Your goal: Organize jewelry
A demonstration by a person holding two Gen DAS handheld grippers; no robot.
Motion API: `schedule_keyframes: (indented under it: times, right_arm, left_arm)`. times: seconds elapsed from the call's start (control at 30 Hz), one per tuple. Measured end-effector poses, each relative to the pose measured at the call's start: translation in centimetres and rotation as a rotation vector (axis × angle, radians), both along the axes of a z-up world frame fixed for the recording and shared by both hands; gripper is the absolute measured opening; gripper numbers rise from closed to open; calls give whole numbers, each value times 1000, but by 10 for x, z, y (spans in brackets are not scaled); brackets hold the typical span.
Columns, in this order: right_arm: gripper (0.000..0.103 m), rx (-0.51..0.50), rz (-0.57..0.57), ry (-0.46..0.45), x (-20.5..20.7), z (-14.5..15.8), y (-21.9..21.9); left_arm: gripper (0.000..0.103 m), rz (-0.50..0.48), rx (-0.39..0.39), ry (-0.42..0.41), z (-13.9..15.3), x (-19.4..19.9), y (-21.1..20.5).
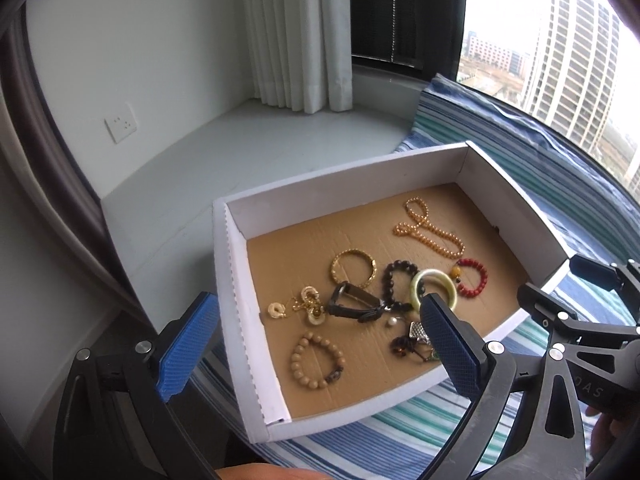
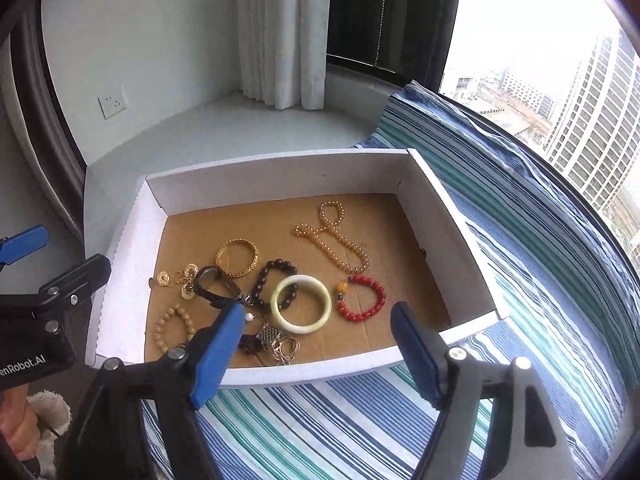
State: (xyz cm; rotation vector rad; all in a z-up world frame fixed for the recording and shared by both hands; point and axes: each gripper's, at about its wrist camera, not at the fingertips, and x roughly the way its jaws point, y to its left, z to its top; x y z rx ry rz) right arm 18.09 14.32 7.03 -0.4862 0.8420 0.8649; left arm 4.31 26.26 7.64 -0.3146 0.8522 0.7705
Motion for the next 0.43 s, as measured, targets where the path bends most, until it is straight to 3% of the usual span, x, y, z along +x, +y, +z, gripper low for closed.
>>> schedule_keyframes:
  times: [0.2,0.43]
  right_arm:
    - [77,-1,-2,-10,-2,0,1]
    - [77,24,-13,5,1,3,0]
  left_arm:
    - [101,13,-34,-2,-4,1,5]
    - [100,5,-16,-16,-4,0,-2]
